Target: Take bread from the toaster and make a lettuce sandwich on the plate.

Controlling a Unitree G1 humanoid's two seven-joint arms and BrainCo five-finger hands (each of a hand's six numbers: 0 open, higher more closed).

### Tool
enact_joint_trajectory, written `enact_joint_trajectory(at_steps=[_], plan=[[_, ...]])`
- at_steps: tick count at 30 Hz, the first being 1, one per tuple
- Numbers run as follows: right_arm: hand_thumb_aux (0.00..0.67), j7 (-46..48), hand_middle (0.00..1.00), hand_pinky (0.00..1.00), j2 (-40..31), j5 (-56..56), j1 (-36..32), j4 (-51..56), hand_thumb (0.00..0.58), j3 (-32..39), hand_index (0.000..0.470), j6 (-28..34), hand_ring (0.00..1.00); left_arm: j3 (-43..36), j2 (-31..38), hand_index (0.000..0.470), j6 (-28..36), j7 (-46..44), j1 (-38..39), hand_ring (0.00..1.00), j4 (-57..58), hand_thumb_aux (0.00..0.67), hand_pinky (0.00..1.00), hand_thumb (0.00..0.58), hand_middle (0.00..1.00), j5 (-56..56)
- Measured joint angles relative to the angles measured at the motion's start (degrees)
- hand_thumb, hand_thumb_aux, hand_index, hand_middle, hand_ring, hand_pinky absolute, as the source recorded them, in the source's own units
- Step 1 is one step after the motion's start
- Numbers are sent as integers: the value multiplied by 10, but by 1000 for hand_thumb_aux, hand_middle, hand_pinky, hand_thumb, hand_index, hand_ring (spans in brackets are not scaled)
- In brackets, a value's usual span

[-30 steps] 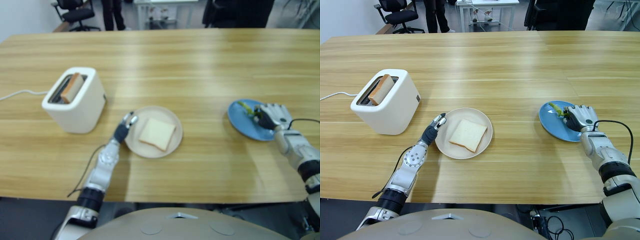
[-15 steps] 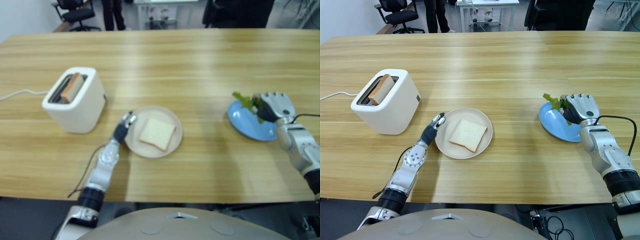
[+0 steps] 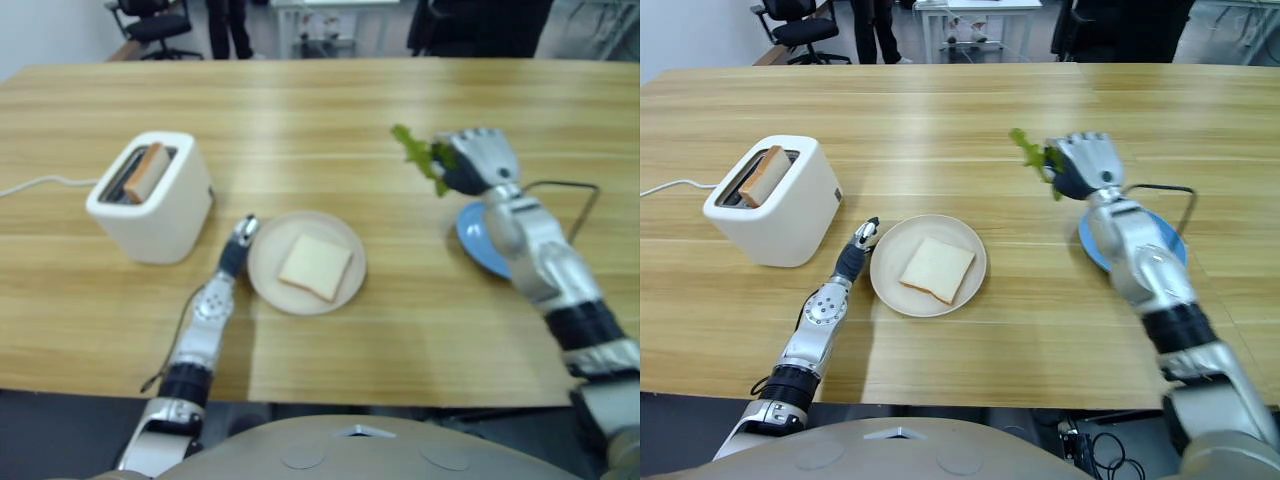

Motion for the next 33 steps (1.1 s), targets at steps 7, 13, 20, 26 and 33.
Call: enact_joint_trajectory(at_steps=[7, 13, 20, 26, 33], plan=[[670, 4, 1000, 1000, 63, -45, 11, 51, 580, 81, 460, -25, 1000, 0, -3, 0, -1, -1, 0, 0, -1, 0, 0, 0, 0, -3], [670, 9, 1000, 1000, 85, -73, 56, 51, 580, 135, 460, -37, 1000, 0, -2, 0, 0, -1, 0, 0, -1, 0, 0, 0, 0, -3], [670, 21, 1000, 1000, 96, -95, 95, 42, 580, 167, 460, -49, 1000, -1, -2, 0, 1, -4, 0, 0, -1, 0, 0, 0, 0, -3], [670, 34, 1000, 1000, 103, -105, 115, 17, 580, 172, 460, -51, 1000, -1, -2, 0, 1, -5, 0, 0, -1, 0, 0, 0, 0, -3], [0, 44, 0, 0, 104, -112, 116, 28, 0, 178, 0, -49, 0, -1, -2, 0, 2, -10, 0, 0, -1, 0, 0, 0, 0, -2]])
